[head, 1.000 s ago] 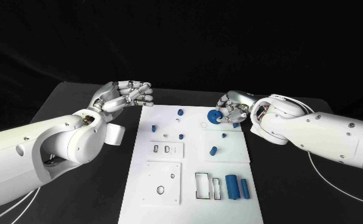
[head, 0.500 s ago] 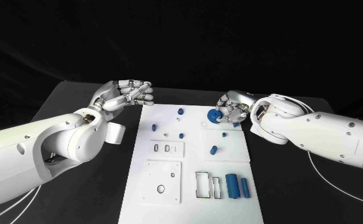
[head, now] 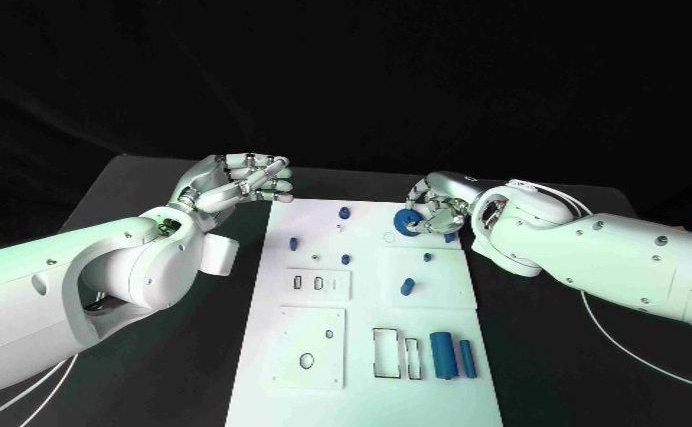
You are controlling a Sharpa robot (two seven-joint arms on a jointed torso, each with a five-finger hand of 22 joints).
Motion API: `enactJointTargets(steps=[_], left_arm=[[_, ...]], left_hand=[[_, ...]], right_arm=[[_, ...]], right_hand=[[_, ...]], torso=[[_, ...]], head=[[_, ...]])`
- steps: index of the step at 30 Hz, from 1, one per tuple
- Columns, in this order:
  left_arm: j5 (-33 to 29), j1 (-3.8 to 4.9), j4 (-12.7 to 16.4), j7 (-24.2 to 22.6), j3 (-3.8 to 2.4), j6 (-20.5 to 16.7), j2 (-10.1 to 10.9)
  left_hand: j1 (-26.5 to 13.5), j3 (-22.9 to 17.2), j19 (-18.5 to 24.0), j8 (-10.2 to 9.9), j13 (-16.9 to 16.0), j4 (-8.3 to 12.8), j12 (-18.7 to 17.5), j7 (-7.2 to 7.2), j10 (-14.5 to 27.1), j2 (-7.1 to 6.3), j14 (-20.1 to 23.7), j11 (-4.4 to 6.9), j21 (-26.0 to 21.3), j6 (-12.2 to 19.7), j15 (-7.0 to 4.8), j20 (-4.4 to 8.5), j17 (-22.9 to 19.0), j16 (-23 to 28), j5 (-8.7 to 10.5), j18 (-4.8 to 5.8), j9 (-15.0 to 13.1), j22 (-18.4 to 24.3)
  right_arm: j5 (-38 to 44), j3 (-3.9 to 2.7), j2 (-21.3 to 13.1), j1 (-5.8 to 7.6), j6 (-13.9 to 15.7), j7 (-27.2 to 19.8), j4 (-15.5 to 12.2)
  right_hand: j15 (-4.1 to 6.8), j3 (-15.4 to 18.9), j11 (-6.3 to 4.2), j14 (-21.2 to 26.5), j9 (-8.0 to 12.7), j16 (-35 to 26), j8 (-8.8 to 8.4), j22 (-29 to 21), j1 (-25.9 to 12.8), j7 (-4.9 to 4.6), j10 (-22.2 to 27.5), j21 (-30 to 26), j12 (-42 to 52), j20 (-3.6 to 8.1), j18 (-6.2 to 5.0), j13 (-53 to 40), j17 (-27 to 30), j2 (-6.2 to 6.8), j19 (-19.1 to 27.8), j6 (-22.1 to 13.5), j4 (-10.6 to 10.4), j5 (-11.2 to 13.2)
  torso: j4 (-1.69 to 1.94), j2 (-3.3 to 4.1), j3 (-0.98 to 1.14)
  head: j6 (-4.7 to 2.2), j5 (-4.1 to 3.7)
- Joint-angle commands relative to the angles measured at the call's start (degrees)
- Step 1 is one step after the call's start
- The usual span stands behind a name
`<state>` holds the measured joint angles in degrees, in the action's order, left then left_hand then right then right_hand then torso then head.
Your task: Assemble the parts on the task board
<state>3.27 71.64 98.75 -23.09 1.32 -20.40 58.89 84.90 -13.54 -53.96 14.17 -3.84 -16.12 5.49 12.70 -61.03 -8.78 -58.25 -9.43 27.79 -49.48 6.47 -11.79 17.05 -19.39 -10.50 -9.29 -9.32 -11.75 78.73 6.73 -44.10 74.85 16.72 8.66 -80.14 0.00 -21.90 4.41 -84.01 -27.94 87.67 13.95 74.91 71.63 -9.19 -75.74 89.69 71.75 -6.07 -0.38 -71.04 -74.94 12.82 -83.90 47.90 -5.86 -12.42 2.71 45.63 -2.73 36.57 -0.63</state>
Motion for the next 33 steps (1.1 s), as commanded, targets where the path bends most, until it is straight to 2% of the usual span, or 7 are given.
enactJointTargets(steps=[1,8,18,24,29,32,33], left_arm=[[-0.2,0.08,0.1,-0.1,-0.05,1.4,-0.1],[-0.2,0.08,0.0,0.0,-0.05,1.4,-0.1],[-0.2,0.08,0.0,0.1,-0.05,1.5,0.0],[-0.2,0.08,-0.1,0.1,-0.05,1.5,-0.1],[-0.2,0.08,-0.1,0.2,-0.05,1.5,0.0],[-0.2,0.08,-0.1,0.2,-0.04,1.5,0.0],[-0.2,0.08,-0.1,0.3,-0.04,1.6,0.0]], left_hand=[[-0.4,-0.4,-0.2,-0.3,0.0,0.0,-0.2,0.01,0.3,0.19,0.5,-0.06,0.2,0.2,0.11,-0.14,0.1,0.3,0.29,-1.05,0.1,-0.1],[-0.4,-0.4,-0.2,-0.3,0.0,0.0,-0.2,0.01,0.3,0.19,0.5,-0.06,0.2,0.2,0.11,-0.14,0.1,0.3,0.29,-1.05,0.1,-0.1],[-0.4,-0.4,-0.2,-0.3,0.0,0.0,-0.2,0.01,0.3,0.19,0.5,-0.06,0.2,0.2,0.11,-0.14,0.1,0.3,0.29,-1.05,0.1,-0.1],[-0.3,-0.5,-0.2,-0.3,0.0,0.0,-0.2,0.01,0.2,0.21,0.6,-0.06,0.3,0.3,0.13,-0.15,0.2,0.4,0.3,-1.05,0.1,-0.1],[-0.3,-0.5,-0.2,-0.4,0.0,0.0,-0.3,0.01,0.2,0.23,0.6,-0.06,0.3,0.2,0.13,-0.15,0.2,0.4,0.3,-1.05,0.1,-0.2],[-0.3,-0.5,-0.2,-0.4,0.0,0.0,-0.3,0.01,0.2,0.23,0.6,-0.06,0.3,0.2,0.13,-0.15,0.2,0.4,0.3,-1.05,0.1,-0.2],[-0.3,-0.5,-0.2,-0.4,0.0,0.0,-0.3,0.01,0.2,0.23,0.6,-0.06,0.3,0.2,0.13,-0.15,0.2,0.4,0.3,-1.05,0.1,-0.2]], right_arm=[[2.1,0.0,0.2,-0.1,0.5,0.5,0.0],[2.9,0.01,0.4,-0.22,-0.2,0.6,-0.1],[4.2,0.07,0.1,-0.56,-1.7,1.0,0.1],[4.5,0.08,0.2,-0.66,-1.9,1.1,0.3],[4.6,0.09,0.3,-0.7,-2.1,1.0,0.5],[4.6,0.1,0.4,-0.72,-2.3,0.9,0.7],[4.6,0.11,0.4,-0.73,-2.4,0.9,0.8]], right_hand=[[-0.29,-0.1,0.0,-4.9,-0.1,0.3,0.08,15.0,-0.4,-0.08,0.3,0.3,0.0,-0.38,0.36,0.0,-9.9,-0.13,-6.1,-0.4,-0.3,0.2],[-0.27,-0.5,-0.06,-4.9,-0.2,0.3,0.41,15.1,0.3,-0.01,0.2,0.3,0.4,-0.41,0.38,-0.3,-10.0,-0.53,-6.1,0.0,-0.2,-0.1],[-0.19,-1.1,-0.18,-5.0,-0.5,0.4,0.89,15.1,1.0,0.12,-0.1,0.3,0.9,-0.38,0.38,-0.9,-10.2,-0.63,-6.1,0.7,0.1,-0.3],[-0.14,-1.8,-0.22,-5.0,-0.5,0.5,0.99,15.1,1.6,0.13,-0.1,0.3,1.0,-0.33,0.38,-1.0,-10.3,-0.95,-6.1,0.8,0.3,-0.9],[-0.14,-2.1,-0.22,-5.0,-0.5,0.5,0.98,15.1,1.7,0.11,-0.1,0.3,1.0,-0.32,0.38,-0.9,-10.3,-1.03,-6.1,0.8,0.3,-1.0],[-0.14,-2.4,-0.2,-5.0,-0.5,0.5,0.97,15.1,2.0,0.09,-0.1,0.3,1.0,-0.32,0.38,-0.9,-10.3,-1.1,-6.1,0.8,0.5,-1.3],[-0.18,-3.1,-0.14,-5.0,-0.5,0.5,0.95,15.1,2.2,0.02,0.0,0.3,1.0,-0.32,0.38,-1.0,-10.4,-1.12,-6.1,0.8,0.7,-2.5]], torso=[[-0.02,0.02,-0.01],[0.04,0.0,-0.05],[-0.18,0.0,0.01],[0.02,0.03,0.04],[0.0,0.03,0.04],[-0.02,0.03,0.04],[-0.04,0.05,0.04]], head=[[0.01,0.05],[0.11,0.02],[0.3,0.15],[0.37,0.0],[0.39,0.02],[0.42,0.01],[0.42,0.01]])
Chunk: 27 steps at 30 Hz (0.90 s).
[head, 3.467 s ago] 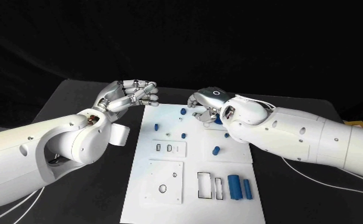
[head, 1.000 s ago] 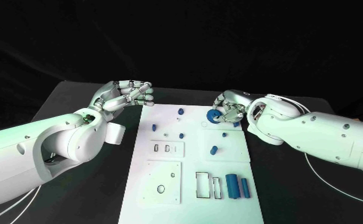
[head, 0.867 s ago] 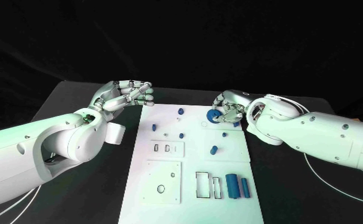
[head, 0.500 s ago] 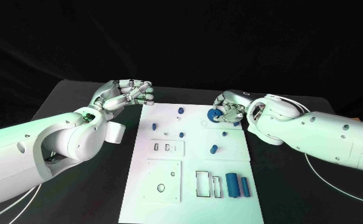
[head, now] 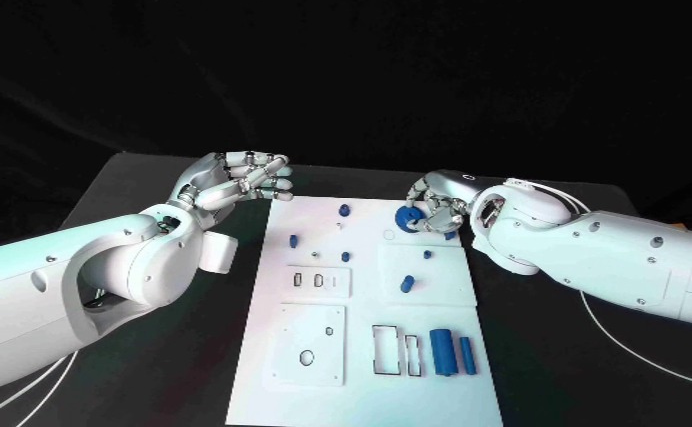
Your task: Assemble the parts on the task board
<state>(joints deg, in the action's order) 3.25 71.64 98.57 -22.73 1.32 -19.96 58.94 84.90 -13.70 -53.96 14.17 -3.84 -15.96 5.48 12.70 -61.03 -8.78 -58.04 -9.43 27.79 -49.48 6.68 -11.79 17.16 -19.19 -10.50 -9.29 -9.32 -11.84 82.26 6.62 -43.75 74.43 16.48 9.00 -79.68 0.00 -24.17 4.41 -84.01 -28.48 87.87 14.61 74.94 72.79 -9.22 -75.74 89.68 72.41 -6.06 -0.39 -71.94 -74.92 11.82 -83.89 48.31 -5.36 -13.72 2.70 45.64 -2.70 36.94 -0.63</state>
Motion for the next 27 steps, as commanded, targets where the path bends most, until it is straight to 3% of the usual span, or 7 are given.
enactJointTargets(steps=[1,3,6,11,21,27], left_arm=[[-0.2,0.08,0.1,-0.1,-0.04,1.1,-0.1],[-0.2,0.08,0.1,-0.1,-0.04,1.2,-0.1],[-0.2,0.08,0.1,0.0,-0.04,1.2,0.0],[-0.2,0.08,0.1,0.1,-0.04,1.3,0.0],[-0.2,0.08,0.1,0.3,-0.04,1.4,0.0],[-0.2,0.08,0.1,0.3,-0.04,1.5,0.0]], left_hand=[[-0.3,-0.3,-0.2,-0.4,0.0,-0.1,-0.3,0.01,0.2,0.23,0.4,-0.06,0.3,0.2,-0.08,-0.15,0.1,0.2,0.3,-1.05,0.1,-0.1],[-0.3,-0.3,-0.2,-0.4,0.0,-0.1,-0.3,0.01,0.2,0.23,0.4,-0.06,0.3,0.2,-0.08,-0.15,0.1,0.2,0.3,-1.05,0.1,-0.1],[-0.3,-0.4,-0.2,-0.4,0.0,-0.1,-0.3,0.01,0.2,0.27,0.4,-0.06,0.3,0.2,-0.08,-0.15,0.1,0.2,0.29,-1.05,0.1,-0.1],[-0.3,-0.4,-0.2,-0.4,0.0,-0.1,-0.3,0.01,0.2,0.27,0.4,-0.06,0.3,0.2,-0.08,-0.15,0.1,0.2,0.29,-1.05,0.1,-0.1],[-0.2,-0.5,-0.1,-0.4,0.0,-0.1,-0.3,0.0,0.2,0.35,0.5,-0.06,0.4,0.2,-0.08,-0.15,0.1,0.3,0.27,-1.05,0.1,-0.1],[-0.2,-0.5,-0.1,-0.4,0.0,-0.1,-0.3,0.0,0.2,0.35,0.5,-0.06,0.4,0.2,-0.08,-0.15,0.1,0.3,0.27,-1.05,0.1,-0.1]], right_arm=[[1.1,0.22,0.1,-0.32,-2.2,0.6,0.4],[1.1,0.23,0.1,-0.33,-2.3,0.6,0.5],[1.1,0.23,0.1,-0.33,-2.1,0.4,0.4],[0.9,0.24,0.1,-0.34,-0.7,-0.1,-0.4],[3.3,0.23,-0.1,-0.17,3.8,0.9,-2.6],[9.0,0.19,-0.2,0.29,6.9,3.0,-5.7]], right_hand=[[-0.19,-1.1,-0.15,-5.0,0.1,0.3,0.29,15.1,1.1,0.02,0.0,0.3,0.3,-0.33,0.39,0.0,-10.4,-0.15,-6.1,0.4,0.2,-1.7],[-0.17,-2.2,-0.18,-5.0,0.0,0.3,0.36,15.1,1.7,0.01,0.0,0.3,0.4,-0.33,0.39,-0.2,-10.4,-0.42,-6.1,0.6,0.7,-3.3],[-0.12,-4.8,-0.27,-5.0,0.0,0.4,0.61,15.1,2.3,0.09,-0.2,0.3,0.6,-0.29,0.39,-0.4,-10.5,-0.88,-6.1,1.3,1.4,-2.1],[0.18,-6.7,-0.67,-5.0,-0.2,0.4,1.28,15.1,1.5,0.6,-1.1,0.3,1.6,-0.09,0.39,-1.2,-10.6,-0.94,-6.1,3.0,1.4,-3.7],[0.42,-7.4,-0.92,-5.0,-0.4,0.5,1.64,15.1,0.7,0.91,-1.5,0.3,1.9,0.12,0.39,-1.6,-10.7,-0.66,-6.1,3.7,1.4,-3.8],[0.51,-7.4,-1.03,-5.0,-0.5,0.5,1.73,15.1,0.1,1.03,-1.8,0.3,2.1,0.22,0.39,-1.7,-10.7,-0.26,-6.1,4.0,1.4,-3.3]], torso=[[-0.04,0.03,0.0],[-0.04,0.03,0.0],[-0.06,0.01,-0.02],[-0.01,-0.03,-0.03],[-0.07,-0.05,-0.08],[-0.02,-0.04,-0.06]], head=[[0.04,0.02],[0.04,0.02],[0.05,0.08],[0.09,0.06],[-0.06,0.16],[-0.17,0.21]])
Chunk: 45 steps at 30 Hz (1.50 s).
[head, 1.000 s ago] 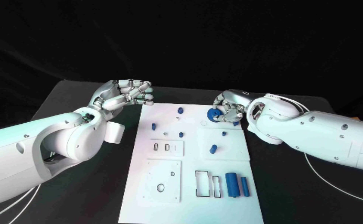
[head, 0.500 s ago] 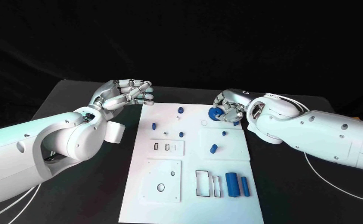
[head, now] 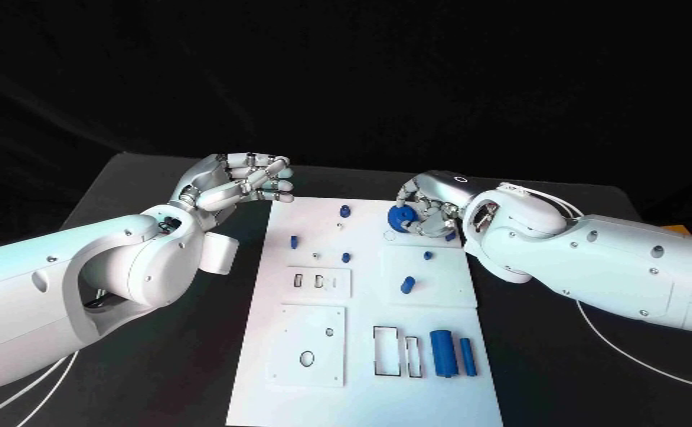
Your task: Assemble the parts on the task board
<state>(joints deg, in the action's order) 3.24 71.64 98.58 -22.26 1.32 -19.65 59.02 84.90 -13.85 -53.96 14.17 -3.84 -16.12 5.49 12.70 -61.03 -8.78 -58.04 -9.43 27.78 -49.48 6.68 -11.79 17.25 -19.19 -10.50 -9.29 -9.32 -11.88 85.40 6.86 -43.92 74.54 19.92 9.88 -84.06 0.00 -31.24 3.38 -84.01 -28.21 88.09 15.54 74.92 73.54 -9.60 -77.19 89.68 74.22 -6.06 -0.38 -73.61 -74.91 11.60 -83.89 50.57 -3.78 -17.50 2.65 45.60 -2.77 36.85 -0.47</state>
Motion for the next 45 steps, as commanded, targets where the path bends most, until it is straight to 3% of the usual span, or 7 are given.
enactJointTargets(steps=[1,8,13,18,31,45], left_arm=[[-0.2,0.08,0.1,-0.1,-0.05,1.1,-0.1],[-0.2,0.07,0.1,-0.1,-0.05,1.2,-0.2],[-0.2,0.07,0.0,-0.1,-0.05,1.3,-0.3],[-0.2,0.07,0.0,-0.2,-0.05,1.3,-0.4],[-0.2,0.08,0.0,-0.2,-0.05,1.2,-0.6],[-0.2,0.08,0.0,-0.2,-0.05,1.3,-0.7]], left_hand=[[-0.2,-0.3,-0.1,-0.4,0.0,0.1,-0.3,0.0,0.2,0.36,0.5,-0.07,0.4,0.2,-0.07,-0.15,0.1,0.3,0.27,-1.05,0.1,0.0],[-0.2,-0.3,-0.1,-0.4,0.0,0.1,-0.3,0.0,0.2,0.36,0.5,-0.07,0.4,0.2,-0.07,-0.15,0.1,0.3,0.27,-1.05,0.1,0.0],[-0.2,-0.3,-0.1,-0.4,0.0,0.1,-0.3,0.0,0.2,0.36,0.5,-0.07,0.4,0.2,-0.07,-0.15,0.1,0.3,0.27,-1.05,0.1,0.0],[-0.2,-0.3,-0.1,-0.4,0.0,0.1,-0.3,0.0,0.2,0.36,0.5,-0.07,0.4,0.2,-0.07,-0.15,0.1,0.3,0.27,-1.05,0.1,0.0],[-0.2,-0.5,-0.1,-0.4,0.0,0.1,-0.4,-0.01,0.2,0.42,0.6,-0.06,0.5,0.2,-0.06,-0.15,0.1,0.3,0.26,-1.04,0.1,-0.1],[-0.2,-0.5,-0.1,-0.4,0.0,0.1,-0.4,-0.01,0.2,0.42,0.6,-0.06,0.5,0.2,-0.06,-0.15,0.1,0.3,0.26,-1.04,0.1,-0.1]], right_arm=[[6.9,-0.05,0.0,0.26,3.8,2.5,-2.1],[12.8,-0.05,1.7,0.42,5.8,4.5,-6.3],[15.9,0.17,4.6,0.24,6.4,5.7,-7.0],[17.3,0.51,7.3,-0.13,6.5,6.2,-5.6],[17.4,0.8,12.5,-1.77,5.7,5.6,-0.8],[17.2,1.01,14.7,-2.35,4.6,5.5,3.4]], right_hand=[[0.53,-0.4,-0.02,-5.1,-0.8,0.3,0.81,15.1,-0.7,1.44,-0.3,0.3,0.3,0.23,0.38,-0.1,-10.8,-0.01,-6.1,1.7,-0.2,0.6],[0.6,-0.4,-0.09,-5.0,-0.8,0.3,0.82,15.1,-1.1,1.51,-0.5,0.3,0.5,0.3,0.38,-0.2,-10.7,0.3,-6.1,1.8,-0.1,1.0],[0.61,-0.5,-0.09,-5.0,-0.8,0.3,0.82,15.1,-1.2,1.51,-0.6,0.3,0.5,0.32,0.38,-0.3,-10.7,0.36,-6.1,1.8,-0.2,1.0],[0.61,-0.5,-0.09,-5.0,-0.8,0.2,0.82,15.1,-1.2,1.51,-0.6,0.3,0.5,0.32,0.38,-0.3,-10.6,0.36,-6.1,1.8,-0.2,1.1],[0.63,-0.5,-0.12,-5.0,-0.8,0.2,0.78,15.1,-1.2,1.54,-0.6,0.3,0.6,0.34,0.38,-0.3,-10.7,0.42,-6.1,1.8,-0.1,1.1],[0.64,-0.6,-0.1,-5.0,-0.8,0.2,0.65,15.1,-1.4,1.49,-0.6,0.3,0.5,0.38,0.38,-0.2,-10.6,0.55,-6.1,1.6,-0.1,1.5]], torso=[[0.04,-0.01,0.02],[0.04,0.06,0.09],[0.05,0.05,0.03],[0.24,0.17,-0.05],[0.12,0.19,0.02],[-0.02,0.08,0.06]], head=[[-0.16,0.26],[-0.24,0.36],[-0.29,0.33],[-0.24,0.3],[0.15,0.59],[0.36,0.79]])
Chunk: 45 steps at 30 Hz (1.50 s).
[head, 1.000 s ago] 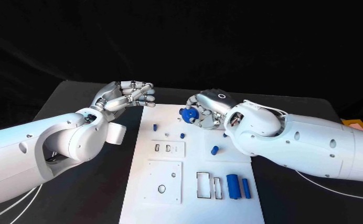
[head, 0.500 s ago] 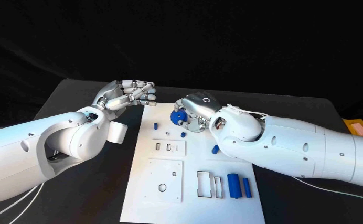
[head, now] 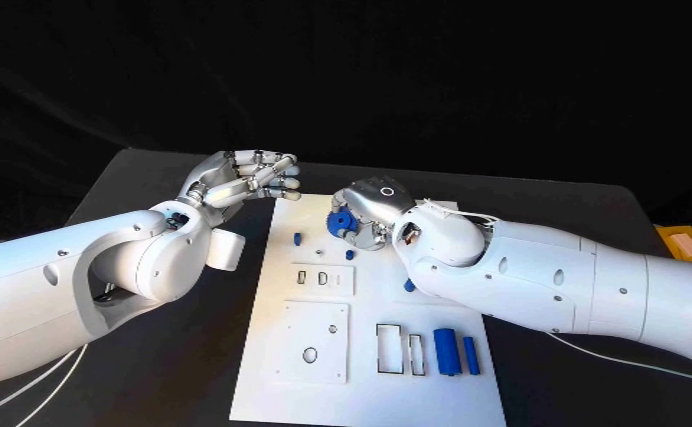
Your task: Assemble the parts on the task board
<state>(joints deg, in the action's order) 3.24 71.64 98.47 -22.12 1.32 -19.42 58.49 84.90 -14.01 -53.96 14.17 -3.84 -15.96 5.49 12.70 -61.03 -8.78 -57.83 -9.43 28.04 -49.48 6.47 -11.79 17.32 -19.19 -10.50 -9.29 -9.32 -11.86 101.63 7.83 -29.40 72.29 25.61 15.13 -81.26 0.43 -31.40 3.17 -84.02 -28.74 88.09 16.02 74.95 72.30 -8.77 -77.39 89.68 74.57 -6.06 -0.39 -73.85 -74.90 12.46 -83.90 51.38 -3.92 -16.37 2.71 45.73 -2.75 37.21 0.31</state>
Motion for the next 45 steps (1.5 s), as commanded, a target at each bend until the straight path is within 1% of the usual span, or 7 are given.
enactJointTargets(steps=[1,16,19,22,25,28,45], left_arm=[[-0.2,0.08,0.1,-0.3,-0.05,1.0,-0.1],[-0.2,0.08,0.0,-0.2,-0.05,1.1,-0.1],[-0.2,0.08,0.0,-0.2,-0.05,1.1,-0.1],[-0.2,0.08,0.0,-0.2,-0.05,1.0,-0.1],[-0.2,0.08,0.0,-0.2,-0.05,1.0,-0.1],[-0.2,0.08,0.0,-0.1,-0.05,1.0,-0.1],[-0.2,0.08,-0.2,0.0,-0.05,1.0,0.0]], left_hand=[[-0.2,-0.3,-0.1,-0.4,0.0,-0.1,-0.4,-0.01,0.2,0.42,0.3,-0.06,0.2,0.2,0.15,-0.15,0.1,0.3,0.26,-1.04,0.1,-0.1],[-0.2,-0.3,-0.1,-0.4,0.0,-0.1,-0.4,-0.01,0.2,0.42,0.3,-0.06,0.2,0.2,0.15,-0.15,0.1,0.3,0.26,-1.04,0.1,-0.1],[-0.2,-0.3,-0.1,-0.4,0.0,-0.1,-0.4,-0.01,0.2,0.42,0.3,-0.06,0.2,0.2,0.15,-0.15,0.1,0.3,0.26,-1.04,0.1,-0.1],[-0.2,-0.3,-0.1,-0.4,0.0,-0.1,-0.4,-0.01,0.2,0.42,0.3,-0.06,0.2,0.2,0.15,-0.15,0.1,0.3,0.26,-1.04,0.1,-0.1],[-0.2,-0.3,-0.1,-0.4,0.0,-0.1,-0.4,-0.01,0.2,0.42,0.3,-0.06,0.2,0.2,0.15,-0.15,0.1,0.3,0.26,-1.04,0.1,-0.1],[-0.2,-0.3,-0.1,-0.4,0.0,-0.1,-0.4,-0.01,0.2,0.42,0.3,-0.06,0.2,0.2,0.15,-0.15,0.1,0.3,0.26,-1.04,0.1,-0.1],[-0.2,-0.5,0.1,-0.4,0.0,-0.1,-0.5,-0.01,0.1,0.38,0.5,-0.07,0.3,0.2,0.17,-0.17,0.2,0.4,0.28,-1.03,0.1,-0.2]], right_arm=[[1.1,0.05,0.2,-0.11,-1.1,0.4,0.7],[1.3,0.07,0.1,-0.14,-1.5,0.7,1.6],[0.7,0.07,0.2,-0.14,-1.5,0.4,1.7],[-0.1,0.07,0.2,-0.13,-1.8,0.1,1.8],[-1.1,0.08,0.0,-0.12,-2.2,-0.2,1.8],[-1.8,0.08,-0.2,-0.12,-2.3,-0.5,1.8],[-5.6,0.09,-1.6,-0.19,-4.6,-1.6,1.5]], right_hand=[[0.22,-0.5,0.1,-5.0,-0.2,0.2,0.17,15.1,-0.2,0.66,-0.4,0.3,0.1,0.37,0.39,0.0,-10.6,-0.3,-6.1,0.8,0.0,0.4],[0.16,-0.6,0.22,-5.0,-0.1,0.1,-0.22,15.1,-0.7,0.51,-0.2,0.3,-0.2,0.38,0.39,0.3,-10.4,0.0,-6.1,0.3,0.0,1.1],[-0.73,0.5,1.36,-4.9,1.3,0.0,-3.67,15.1,-2.7,-0.77,0.9,0.3,-1.5,-0.19,0.39,1.6,-10.2,0.93,-6.1,-4.8,-1.2,7.7],[-1.62,5.7,2.25,-4.9,2.4,0.0,-6.48,15.1,-4.0,-1.62,1.4,0.3,-1.8,-1.17,0.39,1.9,-10.1,0.41,-6.1,-7.2,-4.0,9.2],[-1.79,10.9,2.39,-4.9,3.0,0.1,-7.23,15.1,-3.0,-1.87,1.4,0.3,-1.5,-1.54,0.39,1.8,-10.2,-1.17,-6.1,-6.1,-7.3,8.7],[-1.78,12.0,2.36,-4.9,3.0,0.1,-7.09,15.1,-3.2,-1.66,1.3,0.3,-1.4,-1.49,0.39,1.7,-10.3,-1.64,-6.1,-5.1,-8.8,7.6],[-1.09,11.2,1.56,-5.0,3.1,0.2,-5.95,15.1,-3.4,-0.74,0.3,0.3,-0.1,-0.87,0.39,0.5,-10.5,-2.46,-6.1,-1.8,-11.6,5.2]], torso=[[-0.06,-0.05,0.04],[-0.12,-0.02,0.08],[-0.1,-0.04,0.05],[-0.05,-0.05,0.04],[-0.03,-0.05,0.04],[-0.07,-0.03,0.04],[-0.13,-0.04,0.06]], head=[[0.0,0.0],[0.08,-0.15],[0.07,-0.17],[0.05,-0.23],[0.09,-0.27],[0.12,-0.21],[0.26,-0.23]])
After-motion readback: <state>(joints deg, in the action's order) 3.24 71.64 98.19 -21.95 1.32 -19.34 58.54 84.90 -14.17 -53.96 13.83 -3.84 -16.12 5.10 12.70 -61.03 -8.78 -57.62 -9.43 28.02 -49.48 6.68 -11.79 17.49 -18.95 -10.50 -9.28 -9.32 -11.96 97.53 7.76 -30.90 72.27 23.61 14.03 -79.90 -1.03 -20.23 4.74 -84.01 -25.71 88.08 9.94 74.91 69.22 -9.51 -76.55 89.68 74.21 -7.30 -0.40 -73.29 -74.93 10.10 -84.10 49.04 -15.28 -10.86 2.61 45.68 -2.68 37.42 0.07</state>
